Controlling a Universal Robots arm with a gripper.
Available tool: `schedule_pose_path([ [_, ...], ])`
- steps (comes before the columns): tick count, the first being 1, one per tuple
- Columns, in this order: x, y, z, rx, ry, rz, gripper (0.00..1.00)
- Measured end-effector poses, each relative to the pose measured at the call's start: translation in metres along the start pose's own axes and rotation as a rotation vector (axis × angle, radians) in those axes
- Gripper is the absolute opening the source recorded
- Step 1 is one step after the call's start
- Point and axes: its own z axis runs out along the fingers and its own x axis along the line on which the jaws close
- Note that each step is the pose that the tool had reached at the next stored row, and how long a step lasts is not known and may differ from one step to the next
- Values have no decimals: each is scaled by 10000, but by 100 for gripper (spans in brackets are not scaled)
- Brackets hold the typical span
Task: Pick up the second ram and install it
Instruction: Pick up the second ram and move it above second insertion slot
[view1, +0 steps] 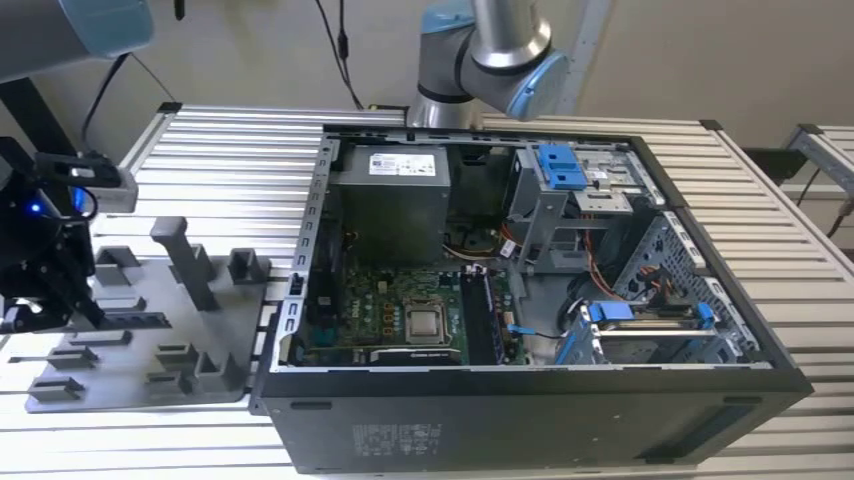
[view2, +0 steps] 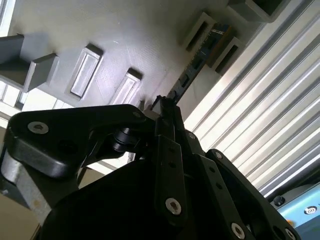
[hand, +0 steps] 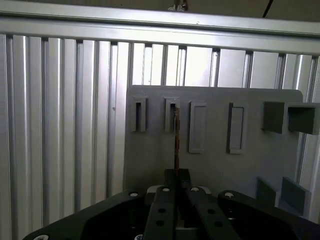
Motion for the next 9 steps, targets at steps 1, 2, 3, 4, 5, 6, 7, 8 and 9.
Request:
schedule_pose_path([
  [1,0,0,-9,0,-3,0,14],
  [2,0,0,-17,0,-6,0,14],
  [3,0,-1,-27,0,-8,0,14],
  [4,-1,-1,-36,0,-11,0,14],
  [5,-1,-1,-45,1,-13,0,14],
  [6,-1,-1,-53,0,-15,0,14],
  [7,-1,-1,-61,1,-17,0,14],
  [8,-1,-1,-70,1,-18,0,14],
  [9,-1,-2,-78,1,-20,0,14],
])
